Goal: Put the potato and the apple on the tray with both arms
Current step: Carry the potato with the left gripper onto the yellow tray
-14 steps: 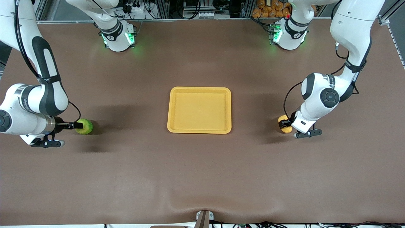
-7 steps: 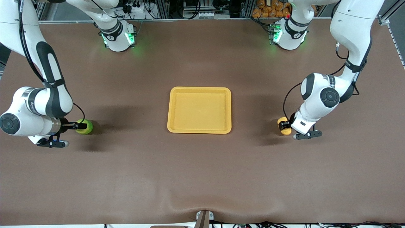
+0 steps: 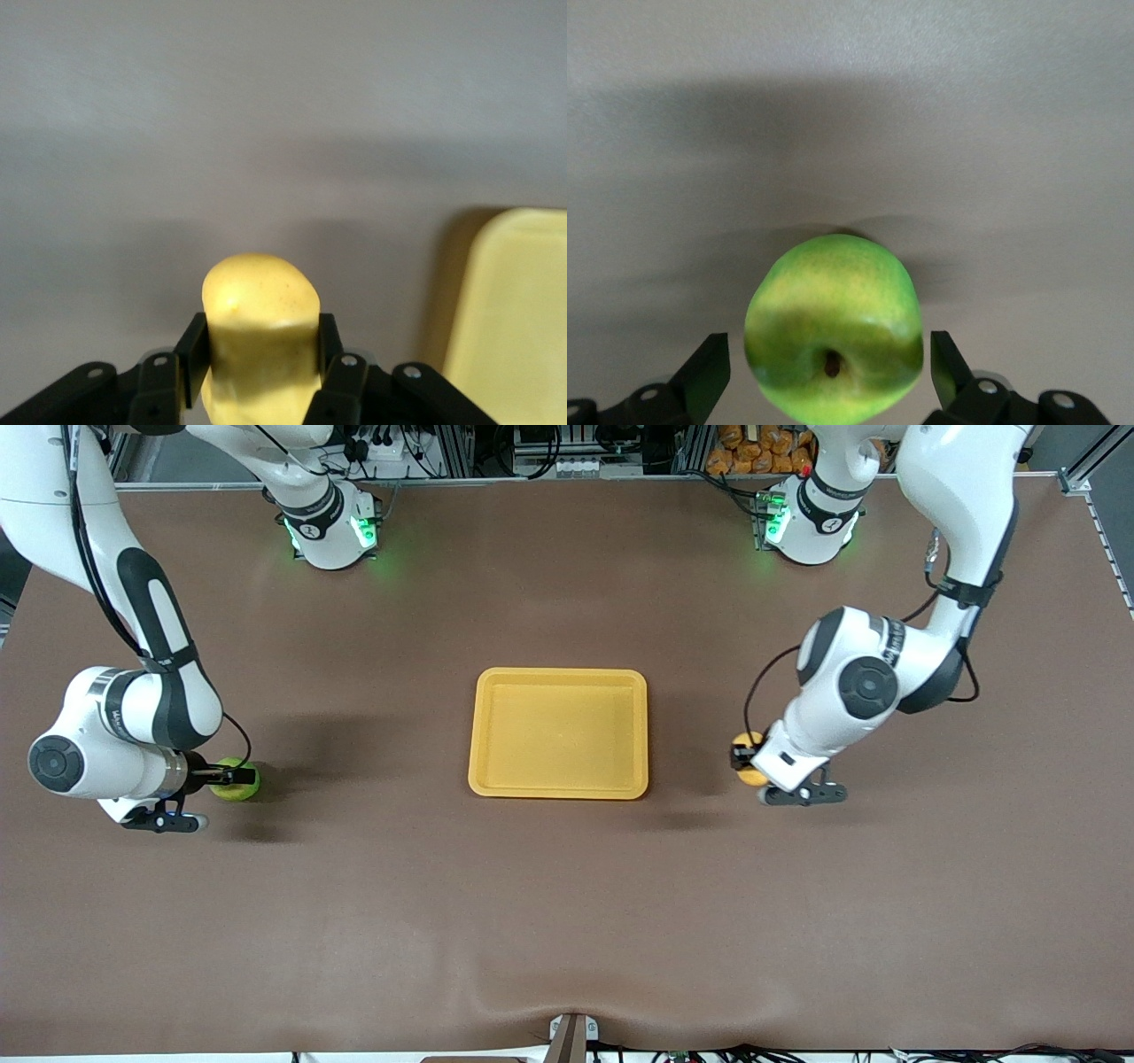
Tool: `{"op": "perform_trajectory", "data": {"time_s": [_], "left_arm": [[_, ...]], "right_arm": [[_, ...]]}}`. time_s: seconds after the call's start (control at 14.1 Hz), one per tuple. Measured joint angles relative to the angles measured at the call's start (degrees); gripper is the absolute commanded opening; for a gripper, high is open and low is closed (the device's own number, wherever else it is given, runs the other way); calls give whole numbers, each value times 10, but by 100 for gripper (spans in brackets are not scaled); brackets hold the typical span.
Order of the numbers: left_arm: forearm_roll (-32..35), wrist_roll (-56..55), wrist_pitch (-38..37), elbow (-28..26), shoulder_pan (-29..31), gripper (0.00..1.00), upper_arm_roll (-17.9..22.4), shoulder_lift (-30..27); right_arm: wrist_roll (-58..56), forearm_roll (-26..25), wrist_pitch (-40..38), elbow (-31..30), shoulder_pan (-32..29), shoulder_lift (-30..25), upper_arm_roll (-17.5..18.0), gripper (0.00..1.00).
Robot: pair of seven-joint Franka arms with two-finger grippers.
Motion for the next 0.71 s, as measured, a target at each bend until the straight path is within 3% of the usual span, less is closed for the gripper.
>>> {"op": "perform_trajectory", "data": {"time_s": [0.14, 0.21, 0.28, 0.35, 0.42, 0.71], "left_arm": [[0, -28, -10, 11, -34, 0, 0, -1], [5, -37, -12, 15, -49, 0, 0, -1], [13, -44, -16, 19, -63, 0, 0, -1], [22, -50, -22, 25, -75, 0, -1, -1], [29, -55, -32, 33, -88, 0, 0, 1], [37, -101, -59, 74, -136, 0, 0, 27]], "right_arm": [[0, 0, 19, -11, 0, 4, 1, 94], [0, 0, 24, -13, 0, 6, 1, 68], [0, 0, 27, -13, 0, 7, 1, 33], [0, 0, 28, -13, 0, 7, 1, 10], [-1, 0, 28, -13, 0, 7, 1, 0], [-1, 0, 10, -6, 0, 6, 3, 0]]}}
